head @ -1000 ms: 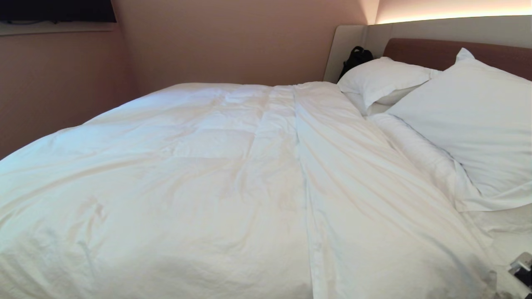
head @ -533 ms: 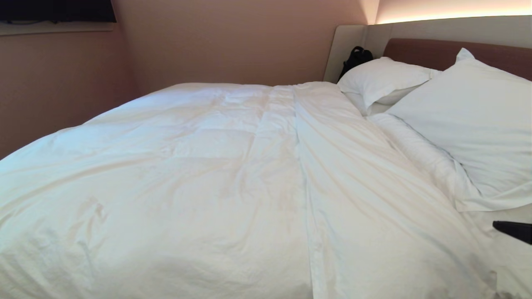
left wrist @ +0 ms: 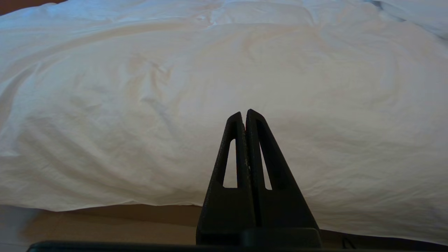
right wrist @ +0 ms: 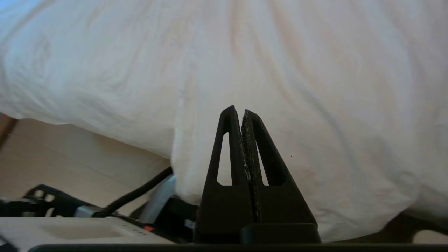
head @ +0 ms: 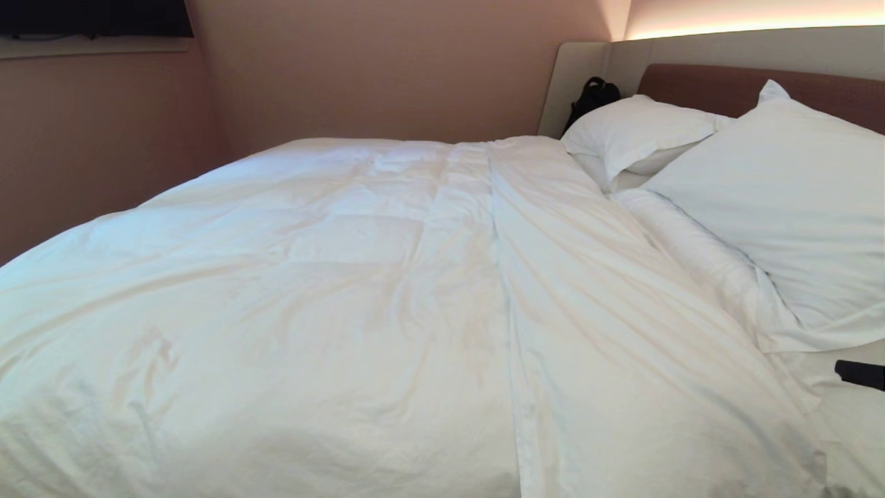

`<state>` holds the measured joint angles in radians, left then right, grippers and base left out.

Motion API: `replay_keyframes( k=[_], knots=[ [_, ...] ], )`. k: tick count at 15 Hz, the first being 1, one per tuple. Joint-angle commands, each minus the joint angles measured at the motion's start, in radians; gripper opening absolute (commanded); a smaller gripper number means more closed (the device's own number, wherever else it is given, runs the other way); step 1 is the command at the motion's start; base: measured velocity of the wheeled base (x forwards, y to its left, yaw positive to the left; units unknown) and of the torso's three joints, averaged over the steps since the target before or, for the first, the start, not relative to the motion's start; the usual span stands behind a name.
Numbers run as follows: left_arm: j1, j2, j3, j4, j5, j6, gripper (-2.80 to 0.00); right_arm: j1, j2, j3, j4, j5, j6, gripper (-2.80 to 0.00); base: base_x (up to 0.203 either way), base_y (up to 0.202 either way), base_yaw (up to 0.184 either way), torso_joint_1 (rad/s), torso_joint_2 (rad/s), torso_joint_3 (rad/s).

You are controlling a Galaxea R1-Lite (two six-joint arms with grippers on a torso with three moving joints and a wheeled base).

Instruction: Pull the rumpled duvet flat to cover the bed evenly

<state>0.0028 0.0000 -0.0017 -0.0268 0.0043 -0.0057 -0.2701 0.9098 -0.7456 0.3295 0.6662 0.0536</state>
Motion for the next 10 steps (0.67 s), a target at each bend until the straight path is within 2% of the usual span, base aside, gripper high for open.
replay_keyframes(
  k=[1,5,10],
  knots=[
    [0.000,0.000,0.000,-0.001,0.000,0.000,-2.80,0.053,-0.112,-0.005,0.054,0.010,0.211,-2.80,0.000,0.000,0.000,0.000,0.00,0.000],
    [0.000,0.000,0.000,-0.001,0.000,0.000,-2.80,0.149,-0.228,-0.002,0.059,0.025,0.213,-2.80,0.000,0.000,0.000,0.000,0.00,0.000],
    [0.000,0.000,0.000,-0.001,0.000,0.000,-2.80,0.149,-0.308,0.026,0.045,0.018,0.210,-2.80,0.000,0.000,0.000,0.000,0.00,0.000]
  ],
)
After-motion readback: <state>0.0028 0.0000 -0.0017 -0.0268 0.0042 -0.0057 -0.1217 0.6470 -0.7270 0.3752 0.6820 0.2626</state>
